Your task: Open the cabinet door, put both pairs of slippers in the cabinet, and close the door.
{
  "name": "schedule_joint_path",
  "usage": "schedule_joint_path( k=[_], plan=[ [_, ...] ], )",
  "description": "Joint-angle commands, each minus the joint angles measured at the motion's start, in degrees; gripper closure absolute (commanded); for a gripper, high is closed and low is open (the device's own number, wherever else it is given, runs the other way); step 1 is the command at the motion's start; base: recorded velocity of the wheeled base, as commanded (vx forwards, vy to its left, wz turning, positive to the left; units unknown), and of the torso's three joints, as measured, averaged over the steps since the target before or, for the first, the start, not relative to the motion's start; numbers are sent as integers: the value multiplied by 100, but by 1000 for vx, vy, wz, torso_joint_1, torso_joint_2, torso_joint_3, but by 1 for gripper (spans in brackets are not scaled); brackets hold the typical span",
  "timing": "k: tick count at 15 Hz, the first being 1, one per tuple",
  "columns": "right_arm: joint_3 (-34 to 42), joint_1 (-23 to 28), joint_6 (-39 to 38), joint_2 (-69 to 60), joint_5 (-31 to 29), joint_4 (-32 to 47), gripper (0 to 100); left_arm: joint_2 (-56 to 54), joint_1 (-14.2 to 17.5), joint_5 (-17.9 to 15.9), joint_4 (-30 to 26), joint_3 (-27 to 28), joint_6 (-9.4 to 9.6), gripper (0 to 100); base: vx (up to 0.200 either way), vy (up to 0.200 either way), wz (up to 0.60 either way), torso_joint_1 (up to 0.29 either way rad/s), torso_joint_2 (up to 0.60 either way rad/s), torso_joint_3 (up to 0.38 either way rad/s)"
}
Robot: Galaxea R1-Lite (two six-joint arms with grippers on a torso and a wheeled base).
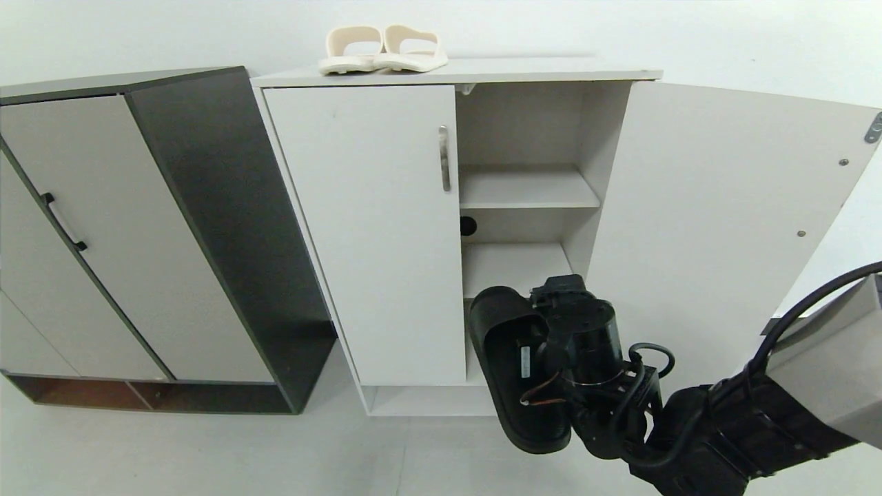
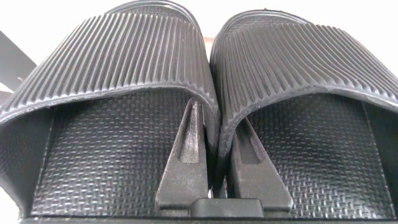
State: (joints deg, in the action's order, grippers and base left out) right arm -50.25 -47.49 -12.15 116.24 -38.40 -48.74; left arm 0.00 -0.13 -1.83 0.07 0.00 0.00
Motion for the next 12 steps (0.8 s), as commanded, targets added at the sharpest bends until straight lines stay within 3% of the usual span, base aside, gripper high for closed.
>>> schedule_joint_path(
  k=[1,8,12],
  plan=[
    [-29,3,-15,189,-1,-4,100,18,-4,-2,1,0,0,100,0,0,0,0,0,0],
    [-1039,65,-129,1103,-133,31,100,18,-4,-2,1,0,-9,100,0,0,0,0,0,0],
    [-1075,100,-147,1261,-133,31,100,18,5,-2,1,0,0,100,0,0,0,0,0,0]
  ],
)
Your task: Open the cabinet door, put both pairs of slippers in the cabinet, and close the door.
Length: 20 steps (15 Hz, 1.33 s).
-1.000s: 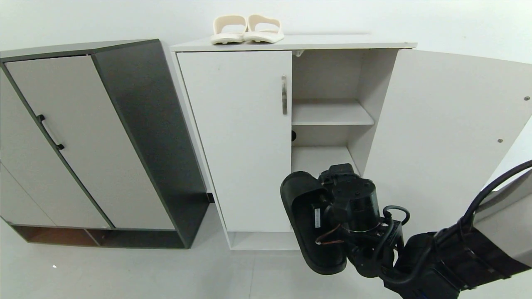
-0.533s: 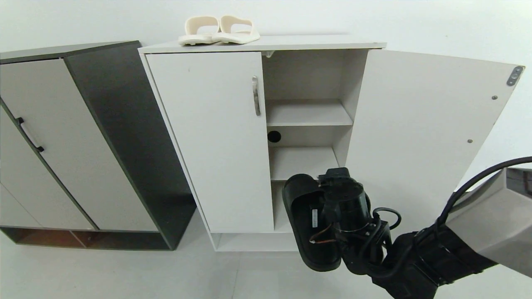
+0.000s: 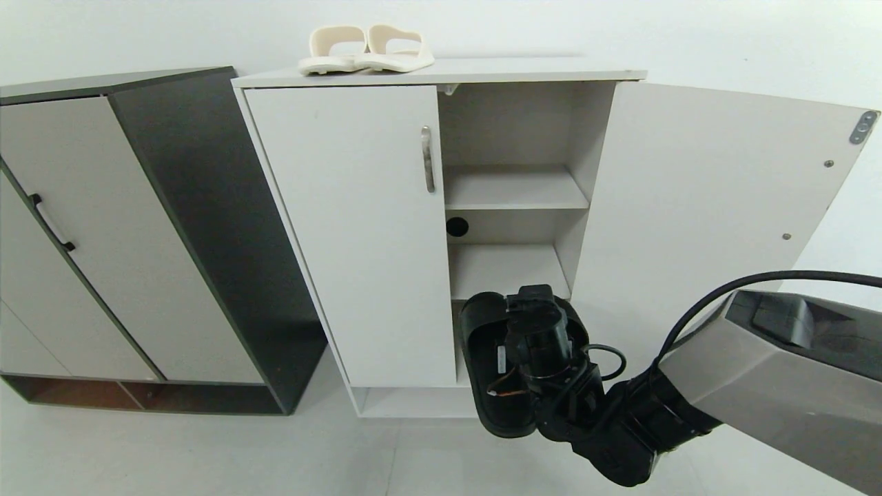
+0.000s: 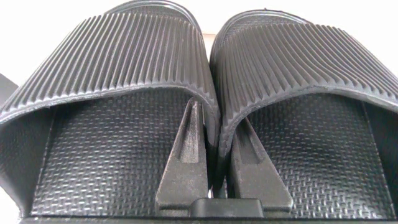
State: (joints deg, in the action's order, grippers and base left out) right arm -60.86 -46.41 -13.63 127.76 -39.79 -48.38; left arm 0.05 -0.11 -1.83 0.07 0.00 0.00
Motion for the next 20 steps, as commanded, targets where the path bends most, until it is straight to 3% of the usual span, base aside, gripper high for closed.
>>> schedule_joint_path(
  k=[1,6,17,20],
  plan=[
    [-5,-8,1,118,6,-4,100,13,-7,-2,1,0,0,100,0,0,0,0,0,0],
    [-14,-8,1,153,6,-4,100,13,2,-2,1,0,0,100,0,0,0,0,0,-19],
    [-251,-44,18,206,-178,-22,100,4,2,-2,1,0,-9,100,0,0,0,3,2,-185],
    [-76,-79,247,188,-380,-584,100,13,2,-2,1,0,0,100,0,0,0,4,1,-19]
  ],
)
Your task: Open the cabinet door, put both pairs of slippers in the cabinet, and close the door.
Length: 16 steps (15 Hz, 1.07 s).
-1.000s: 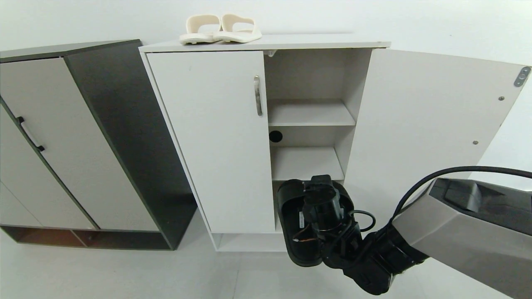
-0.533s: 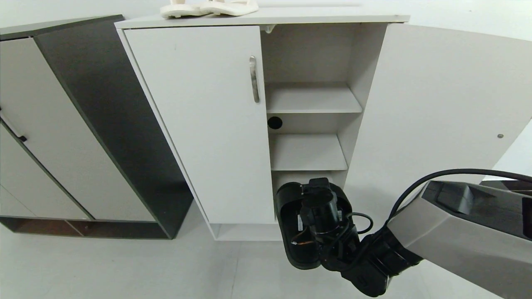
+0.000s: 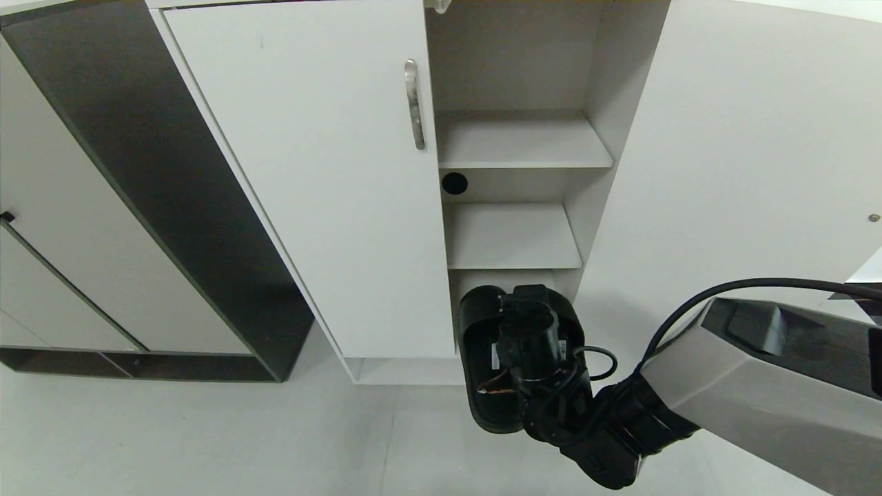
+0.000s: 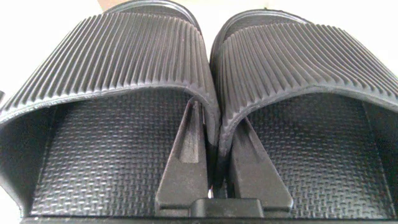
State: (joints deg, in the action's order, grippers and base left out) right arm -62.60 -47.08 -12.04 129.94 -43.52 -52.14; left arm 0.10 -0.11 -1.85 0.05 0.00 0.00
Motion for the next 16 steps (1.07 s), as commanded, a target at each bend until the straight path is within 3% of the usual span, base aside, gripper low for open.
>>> schedule_joint_path(
  k=[1,5,11,16],
  plan=[
    [239,-3,299,-4,-7,-640,100,8,-7,1,4,0,0,100,0,0,0,0,0,0],
    [538,190,756,190,-95,-1826,100,8,-7,10,4,0,0,100,0,0,0,0,0,0],
    [582,287,774,207,-95,-1835,100,8,-7,10,4,0,0,100,0,0,0,0,0,0],
    [600,305,783,207,-95,-1826,100,8,-7,1,4,0,0,100,200,0,0,0,0,2]
  ],
)
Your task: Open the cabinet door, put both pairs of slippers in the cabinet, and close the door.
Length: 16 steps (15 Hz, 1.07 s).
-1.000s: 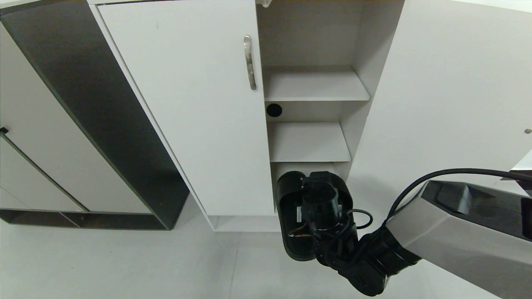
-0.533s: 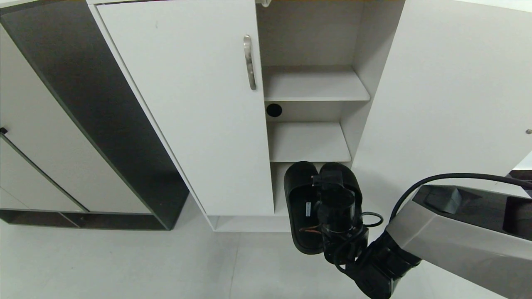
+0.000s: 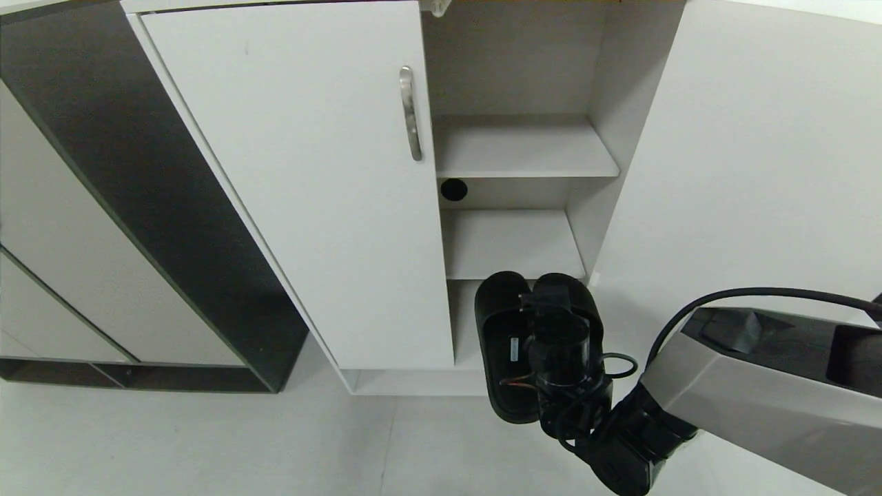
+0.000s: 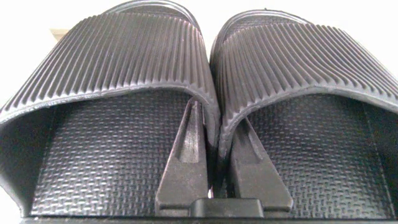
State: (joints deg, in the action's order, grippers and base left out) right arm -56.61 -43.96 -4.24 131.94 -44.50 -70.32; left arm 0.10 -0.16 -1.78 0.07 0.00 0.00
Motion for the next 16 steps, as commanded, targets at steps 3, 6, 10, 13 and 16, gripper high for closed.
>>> schedule_joint_path(
  k=[3,6,10,13,16],
  plan=[
    [-8,-7,-6,7,2,-9,100,8,7,2,1,0,0,100,200,0,0,4,2,1],
    [-8,-7,2,25,2,-9,100,8,-2,2,1,0,0,100,200,0,0,1,2,1],
    [-60,-7,2,34,20,9,100,8,-2,2,1,0,0,100,150,0,0,3,1,1],
    [-535,107,2,315,55,123,100,8,-2,-7,1,0,18,100,0,0,0,0,0,0],
    [-1238,388,2,640,336,563,100,8,-2,-7,1,0,18,100,0,0,0,0,0,0]
  ],
)
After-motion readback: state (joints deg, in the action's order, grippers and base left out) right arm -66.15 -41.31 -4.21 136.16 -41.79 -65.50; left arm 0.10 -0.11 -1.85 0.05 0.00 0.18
